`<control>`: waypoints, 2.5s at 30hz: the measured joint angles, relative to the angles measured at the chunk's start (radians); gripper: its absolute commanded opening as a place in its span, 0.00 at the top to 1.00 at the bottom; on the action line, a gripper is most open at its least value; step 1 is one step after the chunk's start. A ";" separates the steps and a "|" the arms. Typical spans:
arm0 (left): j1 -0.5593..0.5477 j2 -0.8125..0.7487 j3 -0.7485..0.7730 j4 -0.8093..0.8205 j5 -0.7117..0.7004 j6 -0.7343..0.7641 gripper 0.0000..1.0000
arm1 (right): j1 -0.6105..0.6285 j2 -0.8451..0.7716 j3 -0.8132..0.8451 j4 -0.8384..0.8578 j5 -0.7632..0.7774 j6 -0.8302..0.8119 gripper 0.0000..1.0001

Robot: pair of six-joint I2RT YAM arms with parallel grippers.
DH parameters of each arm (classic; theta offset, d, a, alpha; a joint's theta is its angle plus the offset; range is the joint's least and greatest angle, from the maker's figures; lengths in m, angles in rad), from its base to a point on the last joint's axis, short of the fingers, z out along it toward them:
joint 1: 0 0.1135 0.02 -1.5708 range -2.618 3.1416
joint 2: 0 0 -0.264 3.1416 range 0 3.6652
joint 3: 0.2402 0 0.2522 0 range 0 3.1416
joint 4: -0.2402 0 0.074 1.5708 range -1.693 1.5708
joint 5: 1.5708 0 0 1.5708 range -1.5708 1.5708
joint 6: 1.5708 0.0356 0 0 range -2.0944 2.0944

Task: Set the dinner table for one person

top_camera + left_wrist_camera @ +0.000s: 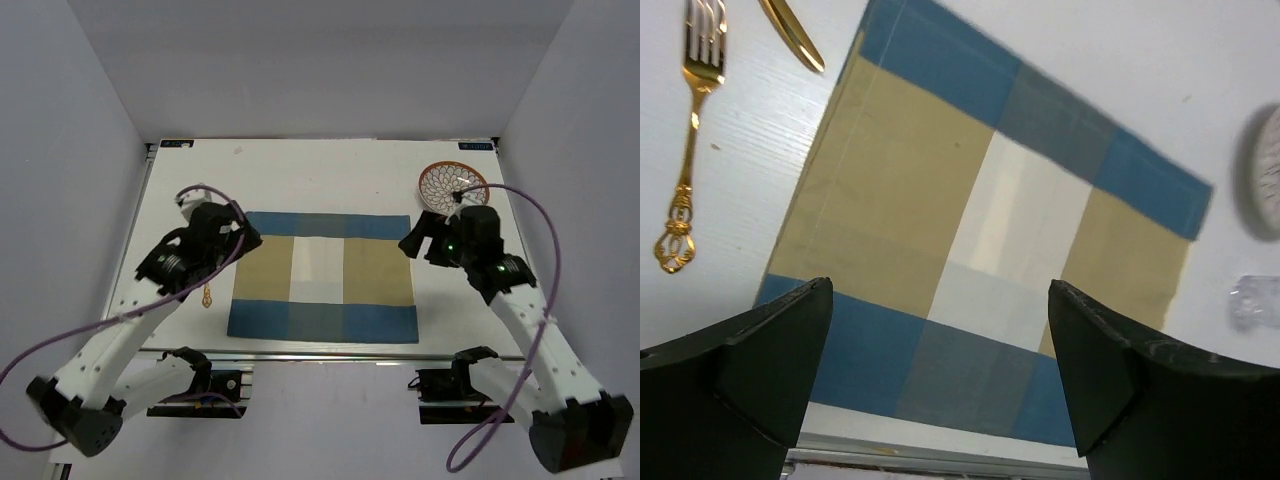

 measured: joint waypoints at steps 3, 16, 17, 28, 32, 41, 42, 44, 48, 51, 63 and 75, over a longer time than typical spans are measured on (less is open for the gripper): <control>-0.006 0.177 0.003 0.048 0.049 0.016 0.02 | 0.014 0.145 -0.046 0.048 -0.019 -0.001 0.11; -0.021 0.643 -0.050 0.078 0.118 0.010 0.02 | 0.177 0.518 -0.092 0.098 0.048 -0.004 0.11; -0.022 0.686 -0.032 0.076 0.117 0.010 0.02 | 0.187 0.554 -0.078 0.098 0.063 -0.006 0.11; -0.023 0.956 0.184 0.050 0.128 0.043 0.02 | 0.199 0.828 0.151 0.087 0.220 -0.010 0.11; -0.008 1.064 0.341 0.003 0.108 0.074 0.02 | 0.181 0.918 0.254 0.066 0.258 -0.013 0.11; 0.065 1.350 0.800 -0.142 -0.026 0.083 0.02 | 0.131 1.210 0.657 -0.057 0.313 -0.046 0.11; 0.074 1.384 0.858 -0.157 -0.035 0.084 0.02 | 0.124 1.241 0.704 -0.073 0.314 -0.048 0.11; 0.094 1.448 0.969 -0.181 -0.046 0.090 0.02 | 0.109 1.299 0.795 -0.104 0.315 -0.053 0.11; 0.129 1.539 1.122 -0.186 -0.047 0.109 0.02 | 0.083 1.412 0.979 -0.146 0.314 -0.075 0.11; 0.145 1.546 1.132 -0.171 -0.033 0.117 0.02 | 0.074 1.467 1.072 -0.169 0.307 -0.091 0.11; 0.154 1.534 1.107 -0.128 -0.016 0.155 0.02 | 0.067 1.490 1.111 -0.170 0.285 -0.126 0.11; 0.179 1.534 1.112 -0.131 0.002 0.189 0.02 | 0.061 1.411 0.979 -0.100 0.245 -0.111 0.11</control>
